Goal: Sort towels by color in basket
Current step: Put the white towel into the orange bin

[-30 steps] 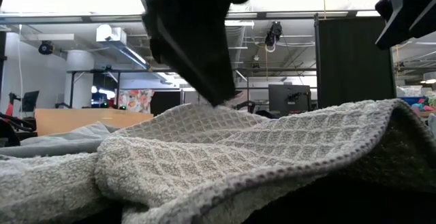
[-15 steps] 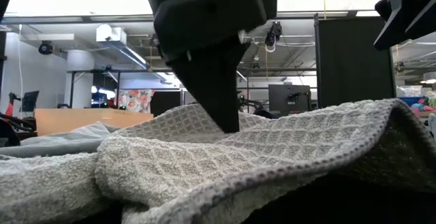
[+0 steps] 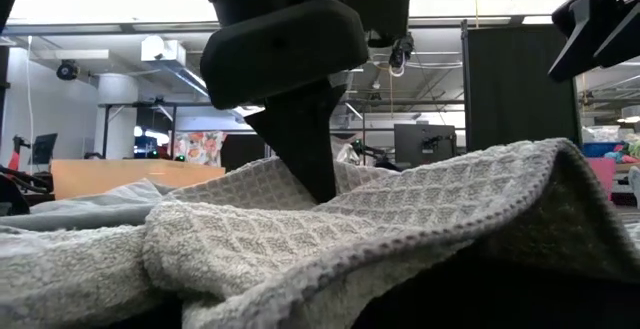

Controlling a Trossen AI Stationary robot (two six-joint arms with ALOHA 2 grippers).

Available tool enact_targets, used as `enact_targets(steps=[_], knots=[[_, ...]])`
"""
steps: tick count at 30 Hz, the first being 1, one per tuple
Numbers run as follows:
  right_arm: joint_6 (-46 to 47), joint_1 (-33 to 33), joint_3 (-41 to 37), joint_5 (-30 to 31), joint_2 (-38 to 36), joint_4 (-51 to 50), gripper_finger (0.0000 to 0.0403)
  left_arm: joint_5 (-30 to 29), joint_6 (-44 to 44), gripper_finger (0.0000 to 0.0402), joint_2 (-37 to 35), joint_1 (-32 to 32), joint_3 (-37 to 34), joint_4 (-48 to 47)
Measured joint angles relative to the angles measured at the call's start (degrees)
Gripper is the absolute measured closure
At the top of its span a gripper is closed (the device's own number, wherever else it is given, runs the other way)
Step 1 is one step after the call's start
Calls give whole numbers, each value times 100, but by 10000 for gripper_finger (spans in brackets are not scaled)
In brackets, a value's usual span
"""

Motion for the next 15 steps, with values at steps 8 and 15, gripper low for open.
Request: enact_targets(steps=[8, 15], knots=[[3, -2, -92, 97, 0, 32, 183, -311, 129, 400, -429, -39, -7, -406], [-61, -4, -92, 419, 0, 42, 184, -904, 225, 401, -1222, -87, -7, -768]])
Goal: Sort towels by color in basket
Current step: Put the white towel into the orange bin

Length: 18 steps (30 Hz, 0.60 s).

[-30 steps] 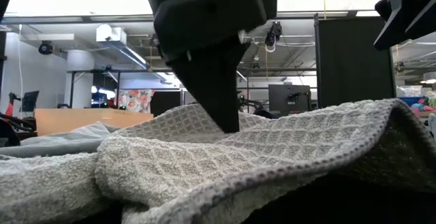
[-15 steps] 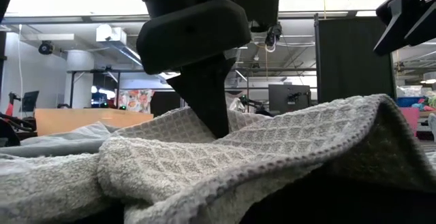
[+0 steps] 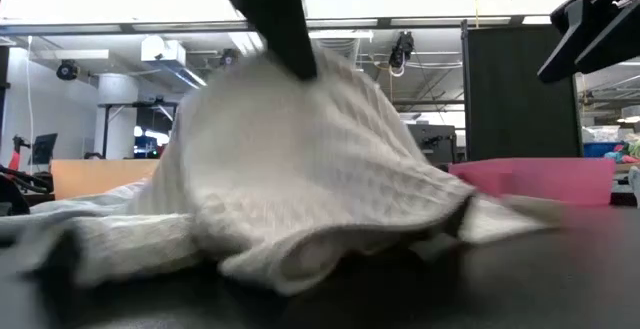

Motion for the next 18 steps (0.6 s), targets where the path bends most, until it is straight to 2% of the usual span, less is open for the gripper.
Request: enact_targets(steps=[9, 18], knots=[[-61, 0, 0, 415, -2, 4, 184, -1040, -504, 401, -968, 9, 0, -19], [-68, 0, 0, 422, -2, 7, 184, -2897, -1309, 401, -1490, -28, 0, -258]])
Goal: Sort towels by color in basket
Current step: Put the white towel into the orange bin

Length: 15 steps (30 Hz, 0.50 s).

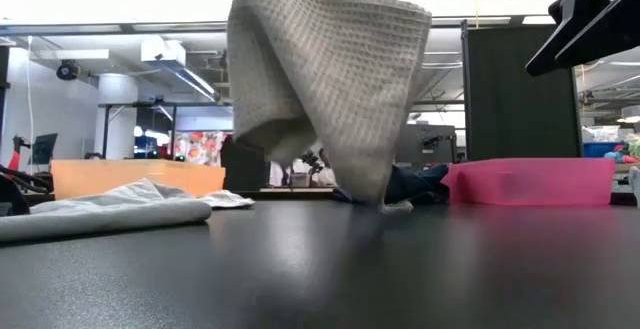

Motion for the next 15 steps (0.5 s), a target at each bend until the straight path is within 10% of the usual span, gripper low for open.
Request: enact_targets(steps=[15], knots=[[-12, -2, 0, 0, 0, -8, 184, -1508, -414, 402, -476, 379, 0, -1333]])
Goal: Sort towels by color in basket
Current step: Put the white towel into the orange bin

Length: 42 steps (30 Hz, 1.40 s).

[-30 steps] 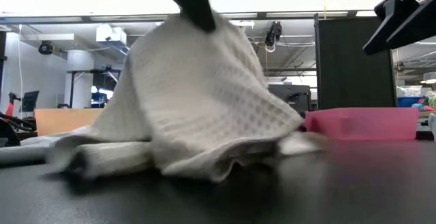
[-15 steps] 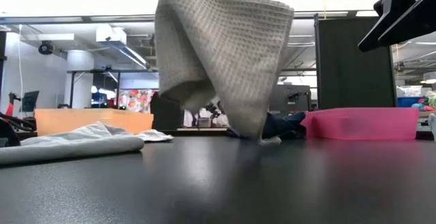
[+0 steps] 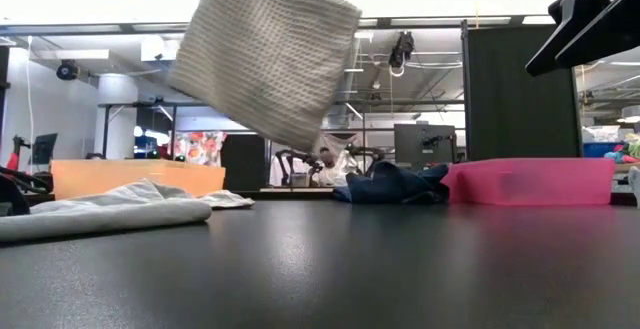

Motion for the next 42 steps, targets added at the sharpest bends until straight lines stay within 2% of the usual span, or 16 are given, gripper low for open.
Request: enact_targets(steps=[7, 14, 22, 31, 36, 42], knots=[[-142, -148, 0, 0, 0, 1, 184, 2, -63, 402, -324, 475, 0, -599], [-559, -682, 0, 1, -2, 0, 184, 37, -770, 401, -566, 1111, -14, -1747], [-1381, -1703, 0, -2, -174, -5, 184, -27, -655, 401, -916, 2062, -826, -1733], [-2112, -2928, 0, -19, -560, 132, 212, 615, -721, 401, -1536, 3244, -1906, -1737], [-2268, -3236, 2, -59, -640, 152, 236, 672, -703, 401, -1764, 3494, -2243, -1734], [-2269, -3287, 2, -61, -632, 197, 271, 248, -528, 401, -1839, 3818, -2509, -1734]])
